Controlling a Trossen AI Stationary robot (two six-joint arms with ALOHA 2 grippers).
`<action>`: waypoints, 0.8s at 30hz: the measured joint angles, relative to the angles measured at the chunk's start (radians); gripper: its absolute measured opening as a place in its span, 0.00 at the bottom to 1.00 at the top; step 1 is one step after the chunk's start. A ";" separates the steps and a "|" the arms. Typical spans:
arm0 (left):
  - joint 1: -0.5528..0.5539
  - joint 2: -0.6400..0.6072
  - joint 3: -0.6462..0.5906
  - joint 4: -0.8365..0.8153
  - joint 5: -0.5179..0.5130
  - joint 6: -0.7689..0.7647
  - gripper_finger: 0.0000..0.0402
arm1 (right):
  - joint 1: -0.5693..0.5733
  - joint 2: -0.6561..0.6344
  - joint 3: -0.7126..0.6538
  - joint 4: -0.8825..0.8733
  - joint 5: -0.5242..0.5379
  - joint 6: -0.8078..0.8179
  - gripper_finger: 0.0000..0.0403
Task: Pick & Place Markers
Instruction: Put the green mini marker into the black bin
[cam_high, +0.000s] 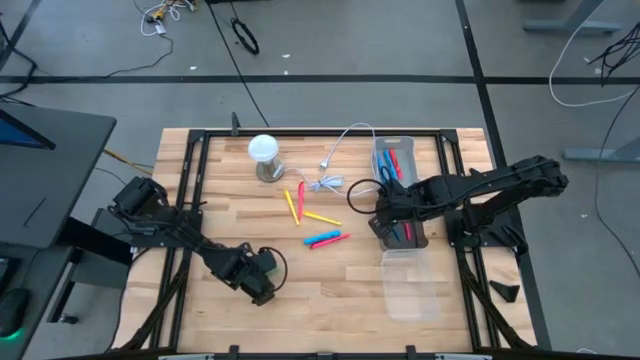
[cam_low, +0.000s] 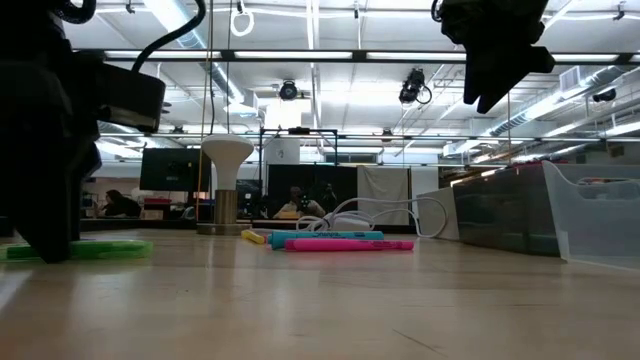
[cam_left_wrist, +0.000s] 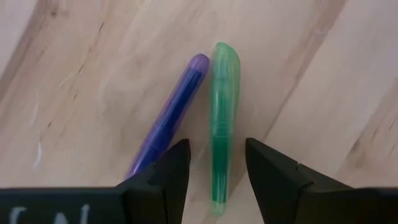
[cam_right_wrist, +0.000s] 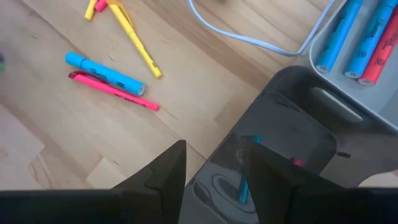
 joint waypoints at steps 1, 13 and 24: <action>0.003 0.000 0.000 0.000 0.011 0.012 0.38 | 0.000 0.000 0.000 0.003 0.000 -0.007 0.40; 0.032 0.001 -0.001 0.005 0.078 0.051 0.09 | 0.000 0.000 0.000 0.101 0.000 -0.036 0.40; 0.048 -0.135 0.007 0.077 0.055 0.062 0.09 | 0.000 0.000 0.000 0.105 -0.011 -0.035 0.40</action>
